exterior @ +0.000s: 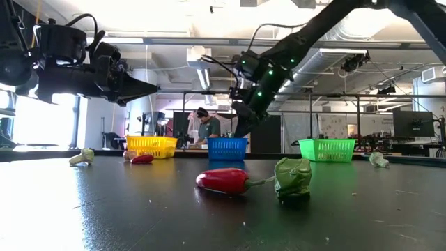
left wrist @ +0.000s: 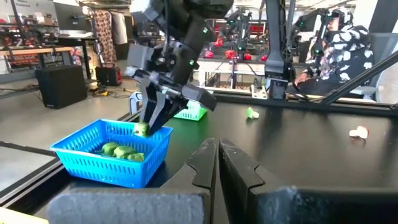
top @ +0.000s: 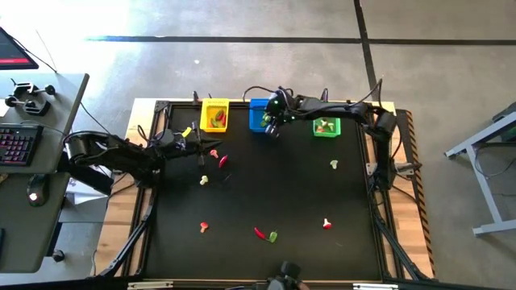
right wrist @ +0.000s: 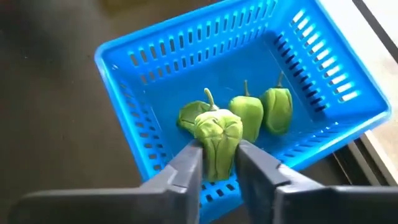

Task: Sort produce into baskets
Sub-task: Put the green chili pepper into the blue bin, then put the orange mushroom into the green bin

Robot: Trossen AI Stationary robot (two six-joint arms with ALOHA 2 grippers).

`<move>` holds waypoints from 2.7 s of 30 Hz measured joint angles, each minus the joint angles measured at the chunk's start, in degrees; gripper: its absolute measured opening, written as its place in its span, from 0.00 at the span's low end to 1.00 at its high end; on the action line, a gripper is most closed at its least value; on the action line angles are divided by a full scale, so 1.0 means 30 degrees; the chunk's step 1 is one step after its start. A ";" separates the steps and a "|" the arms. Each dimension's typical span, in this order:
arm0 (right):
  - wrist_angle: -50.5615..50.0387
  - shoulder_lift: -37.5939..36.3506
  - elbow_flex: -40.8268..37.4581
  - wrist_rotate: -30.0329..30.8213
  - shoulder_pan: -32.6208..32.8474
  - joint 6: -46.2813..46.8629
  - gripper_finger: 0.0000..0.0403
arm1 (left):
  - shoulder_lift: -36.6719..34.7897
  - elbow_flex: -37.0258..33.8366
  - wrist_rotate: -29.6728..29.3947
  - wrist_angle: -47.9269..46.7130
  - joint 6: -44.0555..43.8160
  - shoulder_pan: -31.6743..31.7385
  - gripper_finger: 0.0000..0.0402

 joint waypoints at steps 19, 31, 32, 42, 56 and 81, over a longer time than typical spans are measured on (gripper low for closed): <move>0.2479 0.0035 -0.1052 0.2969 0.1323 -0.0211 0.09 | 0.0000 0.0000 -0.0501 -0.0753 0.0234 -0.0022 0.02; 0.8700 -0.5951 -0.7906 0.3961 0.2935 0.2862 0.01 | -0.0007 0.1714 0.0650 -0.4429 -0.0372 -0.0044 0.00; 0.9105 -0.6293 -0.8560 0.4127 0.3093 0.3172 0.01 | -0.0007 0.2127 0.1035 -0.5434 -0.0388 -0.0048 0.00; 1.3714 -0.8200 -1.4250 0.6187 0.4742 0.5872 0.00 | -0.0029 0.6833 0.0896 -1.8166 0.0285 -0.1125 0.00; 1.4059 -0.8526 -1.4899 0.6324 0.5426 0.5218 0.00 | -0.0044 1.0105 -0.6182 -3.0741 -0.2635 -0.1253 0.17; 1.4478 -0.8526 -1.4884 0.6237 0.5426 0.4703 0.00 | 0.1341 1.0171 -0.6231 -3.0117 -0.1700 -0.1239 0.22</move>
